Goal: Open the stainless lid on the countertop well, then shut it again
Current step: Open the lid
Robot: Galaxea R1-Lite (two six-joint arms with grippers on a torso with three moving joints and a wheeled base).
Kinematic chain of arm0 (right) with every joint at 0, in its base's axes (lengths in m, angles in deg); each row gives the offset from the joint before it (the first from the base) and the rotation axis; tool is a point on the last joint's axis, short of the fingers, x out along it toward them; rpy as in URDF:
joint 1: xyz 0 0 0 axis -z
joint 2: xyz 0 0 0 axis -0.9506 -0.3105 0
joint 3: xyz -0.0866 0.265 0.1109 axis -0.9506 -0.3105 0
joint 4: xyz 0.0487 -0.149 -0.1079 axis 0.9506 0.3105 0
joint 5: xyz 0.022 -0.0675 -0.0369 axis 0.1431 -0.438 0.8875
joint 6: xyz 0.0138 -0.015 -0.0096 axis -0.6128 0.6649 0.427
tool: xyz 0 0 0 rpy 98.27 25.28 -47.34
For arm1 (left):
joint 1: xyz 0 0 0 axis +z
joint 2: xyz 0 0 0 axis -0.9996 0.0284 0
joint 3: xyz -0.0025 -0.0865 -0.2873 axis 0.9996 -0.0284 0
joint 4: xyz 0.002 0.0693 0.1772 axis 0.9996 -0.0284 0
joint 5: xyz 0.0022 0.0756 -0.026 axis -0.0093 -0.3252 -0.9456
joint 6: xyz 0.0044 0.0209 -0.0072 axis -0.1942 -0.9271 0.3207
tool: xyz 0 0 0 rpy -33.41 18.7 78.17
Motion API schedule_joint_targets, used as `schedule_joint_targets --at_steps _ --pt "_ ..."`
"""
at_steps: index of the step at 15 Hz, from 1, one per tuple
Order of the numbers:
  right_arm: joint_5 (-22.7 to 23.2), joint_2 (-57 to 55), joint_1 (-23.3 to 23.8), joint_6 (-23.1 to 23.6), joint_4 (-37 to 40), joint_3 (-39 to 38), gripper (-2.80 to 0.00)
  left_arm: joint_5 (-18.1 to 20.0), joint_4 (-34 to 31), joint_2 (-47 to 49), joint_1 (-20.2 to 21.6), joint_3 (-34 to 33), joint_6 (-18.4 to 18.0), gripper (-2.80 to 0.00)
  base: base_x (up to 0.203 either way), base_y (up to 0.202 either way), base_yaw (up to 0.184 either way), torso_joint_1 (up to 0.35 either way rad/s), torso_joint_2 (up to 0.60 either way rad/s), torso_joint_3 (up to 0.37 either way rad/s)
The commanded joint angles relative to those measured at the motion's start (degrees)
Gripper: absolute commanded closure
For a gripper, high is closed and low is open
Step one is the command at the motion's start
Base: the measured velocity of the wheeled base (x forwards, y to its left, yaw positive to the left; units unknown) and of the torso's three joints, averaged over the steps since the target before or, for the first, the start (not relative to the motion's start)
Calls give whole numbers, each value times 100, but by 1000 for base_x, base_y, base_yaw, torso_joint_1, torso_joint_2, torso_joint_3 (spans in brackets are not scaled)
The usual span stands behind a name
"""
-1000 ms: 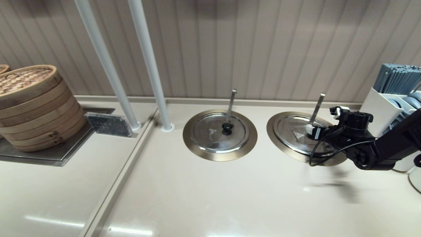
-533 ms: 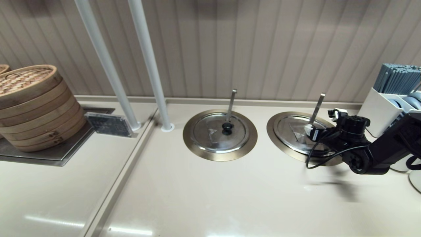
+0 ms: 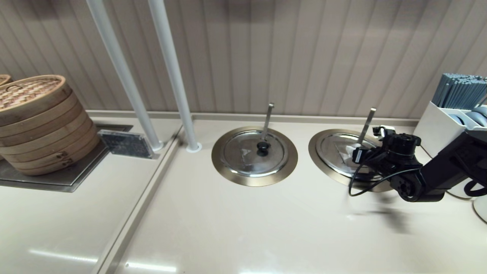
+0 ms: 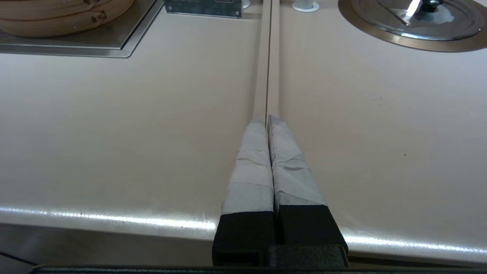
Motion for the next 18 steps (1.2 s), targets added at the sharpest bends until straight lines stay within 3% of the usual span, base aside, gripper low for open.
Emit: schedule_joint_targets --at_steps 1,18 --pt "3 5 -27 -5 -33 4 -280 0 1 0 1 -7 0 0 0 0 0 0 0 0" --pt "-320 99 -142 4 -202 11 -280 0 1 0 1 1 0 0 0 0 0 0 0 0"
